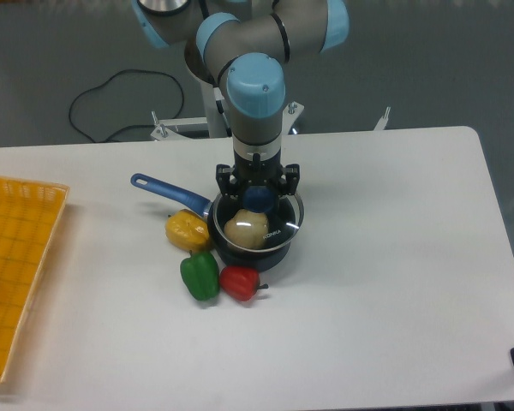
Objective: Close the pot lid
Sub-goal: 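Lower the glass lid onto the pan rim over the bread, then hold the lid on the pan and settle it flat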
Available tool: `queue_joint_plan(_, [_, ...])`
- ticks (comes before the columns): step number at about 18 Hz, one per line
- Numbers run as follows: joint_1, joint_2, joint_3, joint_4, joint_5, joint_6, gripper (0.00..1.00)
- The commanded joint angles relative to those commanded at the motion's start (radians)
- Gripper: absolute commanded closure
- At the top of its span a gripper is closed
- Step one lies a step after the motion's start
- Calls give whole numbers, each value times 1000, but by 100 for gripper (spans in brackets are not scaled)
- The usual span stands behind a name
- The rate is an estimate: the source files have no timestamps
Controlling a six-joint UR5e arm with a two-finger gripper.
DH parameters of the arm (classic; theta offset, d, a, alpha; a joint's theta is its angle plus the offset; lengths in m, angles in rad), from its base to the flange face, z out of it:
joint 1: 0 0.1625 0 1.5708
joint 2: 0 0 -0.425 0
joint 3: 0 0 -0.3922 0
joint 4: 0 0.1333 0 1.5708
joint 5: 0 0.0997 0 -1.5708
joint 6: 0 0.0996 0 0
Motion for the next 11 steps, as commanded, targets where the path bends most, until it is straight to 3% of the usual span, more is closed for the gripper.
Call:
queue_joint_plan(4, [-3,0,-25,40,0,0,44])
queue_joint_plan(11, [-3,-6,-25,46,3,-2,44])
